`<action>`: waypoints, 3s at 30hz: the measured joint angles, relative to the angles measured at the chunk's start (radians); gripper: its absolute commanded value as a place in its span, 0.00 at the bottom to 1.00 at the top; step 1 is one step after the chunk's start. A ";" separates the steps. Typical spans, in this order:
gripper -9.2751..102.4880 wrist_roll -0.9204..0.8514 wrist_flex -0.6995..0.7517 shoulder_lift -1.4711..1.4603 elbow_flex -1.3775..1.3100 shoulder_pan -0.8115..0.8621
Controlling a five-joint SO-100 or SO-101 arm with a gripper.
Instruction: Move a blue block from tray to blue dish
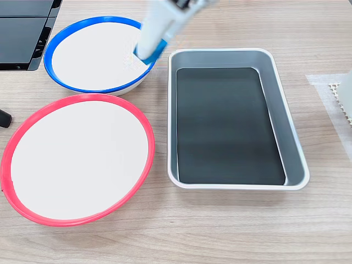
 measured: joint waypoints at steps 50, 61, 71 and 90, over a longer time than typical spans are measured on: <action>0.08 1.108 -0.511 1.238 1.281 -0.025; 0.08 1.025 -0.267 1.687 1.546 -0.052; 0.08 1.045 -0.175 1.733 1.546 -0.040; 0.08 1.045 -0.175 1.733 1.546 -0.040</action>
